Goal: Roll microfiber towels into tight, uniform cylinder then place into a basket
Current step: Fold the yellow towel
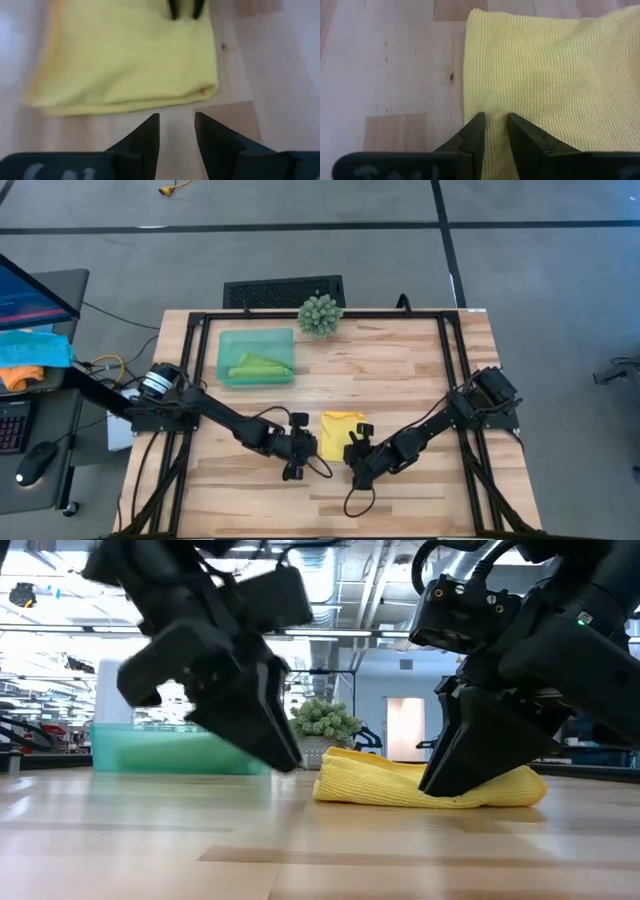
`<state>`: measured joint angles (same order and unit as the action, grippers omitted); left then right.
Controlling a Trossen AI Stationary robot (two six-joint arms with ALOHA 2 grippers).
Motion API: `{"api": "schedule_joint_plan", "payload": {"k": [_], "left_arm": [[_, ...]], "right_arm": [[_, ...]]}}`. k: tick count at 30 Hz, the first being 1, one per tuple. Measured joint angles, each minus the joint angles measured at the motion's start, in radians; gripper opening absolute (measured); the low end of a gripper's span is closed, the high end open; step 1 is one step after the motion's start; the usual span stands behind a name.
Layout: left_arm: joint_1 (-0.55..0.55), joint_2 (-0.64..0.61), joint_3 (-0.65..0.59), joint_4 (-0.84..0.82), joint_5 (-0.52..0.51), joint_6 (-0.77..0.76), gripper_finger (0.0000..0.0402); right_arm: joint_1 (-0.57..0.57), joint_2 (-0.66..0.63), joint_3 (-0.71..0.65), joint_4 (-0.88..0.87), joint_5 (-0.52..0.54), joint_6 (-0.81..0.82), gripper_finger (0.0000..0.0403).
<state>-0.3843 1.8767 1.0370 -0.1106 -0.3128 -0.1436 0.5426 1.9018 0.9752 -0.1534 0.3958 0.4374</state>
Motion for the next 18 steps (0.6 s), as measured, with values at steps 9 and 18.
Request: {"api": "schedule_joint_plan", "payload": {"k": [9,18], "left_arm": [[-0.034,-0.017,0.002,0.176,-0.234,0.157,0.0116],[0.106,0.082,0.0,0.249,-0.118,0.156,0.0116]], "right_arm": [[-0.002,0.001,0.0,0.009,-0.004,0.0,0.0108],[-0.002,0.002,0.0,0.018,-0.005,0.0,0.0108]]}}
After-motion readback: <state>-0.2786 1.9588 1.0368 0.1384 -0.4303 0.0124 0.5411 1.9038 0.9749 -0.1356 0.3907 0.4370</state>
